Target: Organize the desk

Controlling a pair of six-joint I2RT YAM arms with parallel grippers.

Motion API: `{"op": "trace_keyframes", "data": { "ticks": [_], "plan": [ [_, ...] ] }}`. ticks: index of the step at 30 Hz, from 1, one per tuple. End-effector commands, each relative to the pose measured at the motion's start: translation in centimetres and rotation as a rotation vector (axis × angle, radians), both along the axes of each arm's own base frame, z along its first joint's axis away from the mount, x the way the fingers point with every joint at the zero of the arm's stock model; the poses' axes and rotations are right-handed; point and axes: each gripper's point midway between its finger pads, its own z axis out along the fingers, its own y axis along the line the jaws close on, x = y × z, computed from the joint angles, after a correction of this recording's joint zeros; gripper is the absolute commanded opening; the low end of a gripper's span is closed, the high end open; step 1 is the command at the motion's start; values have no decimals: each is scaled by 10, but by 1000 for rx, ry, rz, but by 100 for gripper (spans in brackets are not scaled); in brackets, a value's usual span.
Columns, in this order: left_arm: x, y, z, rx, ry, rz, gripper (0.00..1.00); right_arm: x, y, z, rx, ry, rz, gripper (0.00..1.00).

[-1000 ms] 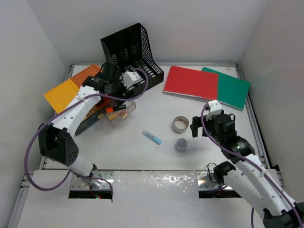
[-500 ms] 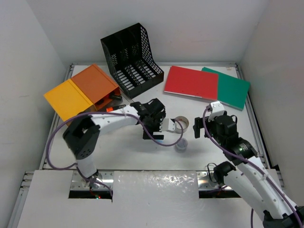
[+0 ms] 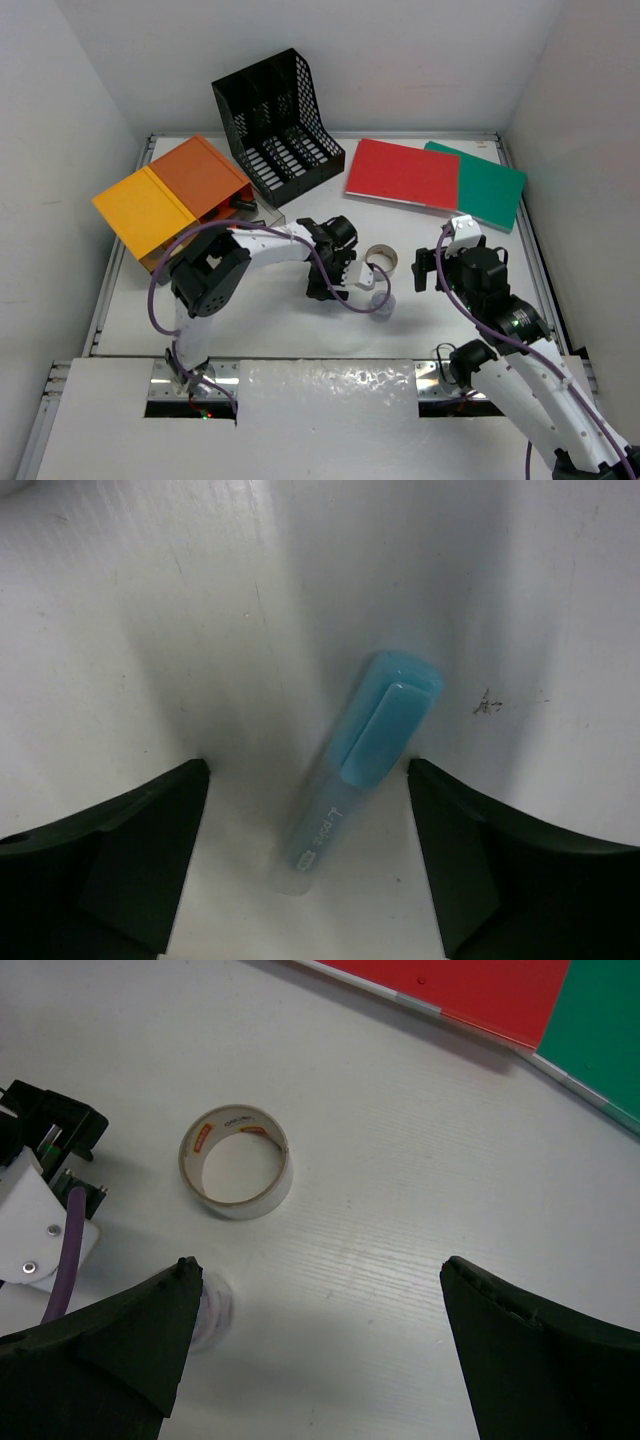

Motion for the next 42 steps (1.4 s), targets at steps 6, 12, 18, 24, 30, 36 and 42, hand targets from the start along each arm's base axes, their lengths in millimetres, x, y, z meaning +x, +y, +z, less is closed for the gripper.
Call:
{"op": "trace_keyframes", "data": {
  "ticks": [6,12,18,24,30,36,42],
  "plan": [
    [-10,-8,-7,-27,75,29,11,5,0,16,10,-52,0,99],
    [33,-30,95,-250,-74,262,0,6,0,17,12,-55,-4,99],
    [75,-5,237,-504,-266,457,0,7,1,17,14,-58,-3,99],
    [131,105,293,-482,-488,733,0,10,6,16,26,-55,15,99],
    [144,175,243,-358,-446,827,0,13,13,13,35,-43,34,99],
    [150,198,196,-281,-416,834,0,14,19,8,45,-21,56,99],
    [140,204,169,-212,-388,774,14,15,27,4,56,-6,96,99]
  ]
}}
